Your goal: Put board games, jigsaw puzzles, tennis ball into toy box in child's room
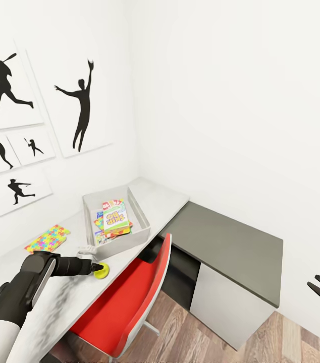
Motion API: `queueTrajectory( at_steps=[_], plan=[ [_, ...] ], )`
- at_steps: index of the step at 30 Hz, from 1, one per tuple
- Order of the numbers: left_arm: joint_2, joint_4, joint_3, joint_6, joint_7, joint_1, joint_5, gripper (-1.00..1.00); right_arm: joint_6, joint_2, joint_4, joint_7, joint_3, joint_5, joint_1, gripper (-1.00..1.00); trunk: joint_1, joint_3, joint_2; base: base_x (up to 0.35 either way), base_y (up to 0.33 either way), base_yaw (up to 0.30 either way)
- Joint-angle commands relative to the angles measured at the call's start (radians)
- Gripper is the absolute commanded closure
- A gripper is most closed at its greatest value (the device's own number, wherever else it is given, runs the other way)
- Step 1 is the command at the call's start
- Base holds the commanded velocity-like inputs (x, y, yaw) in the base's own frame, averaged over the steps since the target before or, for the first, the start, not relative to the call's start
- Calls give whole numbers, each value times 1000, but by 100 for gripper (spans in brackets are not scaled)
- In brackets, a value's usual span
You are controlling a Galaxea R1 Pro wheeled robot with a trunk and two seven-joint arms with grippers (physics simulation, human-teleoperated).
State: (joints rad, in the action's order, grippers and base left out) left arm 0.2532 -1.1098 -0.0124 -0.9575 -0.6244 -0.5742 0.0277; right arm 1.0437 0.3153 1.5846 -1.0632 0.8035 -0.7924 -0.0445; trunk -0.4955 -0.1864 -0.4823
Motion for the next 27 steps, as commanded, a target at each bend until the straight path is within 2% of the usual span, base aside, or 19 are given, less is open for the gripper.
queueTrajectory(
  at_steps=[1,12,27],
  plan=[
    [0,-1,-1,-6,-5,-1,3,-100,4,0,1,-3,0,1,0,-100,0,-3,-2,0,0,0],
    [1,-2,-1,-12,-5,-2,3,-100,4,1,0,-2,-1,1,0,-100,0,-17,-2,0,0,0],
    [3,-5,-2,-17,-3,-3,2,-100,4,0,0,-3,-1,1,0,-100,0,-19,-2,0,0,0]
  ],
)
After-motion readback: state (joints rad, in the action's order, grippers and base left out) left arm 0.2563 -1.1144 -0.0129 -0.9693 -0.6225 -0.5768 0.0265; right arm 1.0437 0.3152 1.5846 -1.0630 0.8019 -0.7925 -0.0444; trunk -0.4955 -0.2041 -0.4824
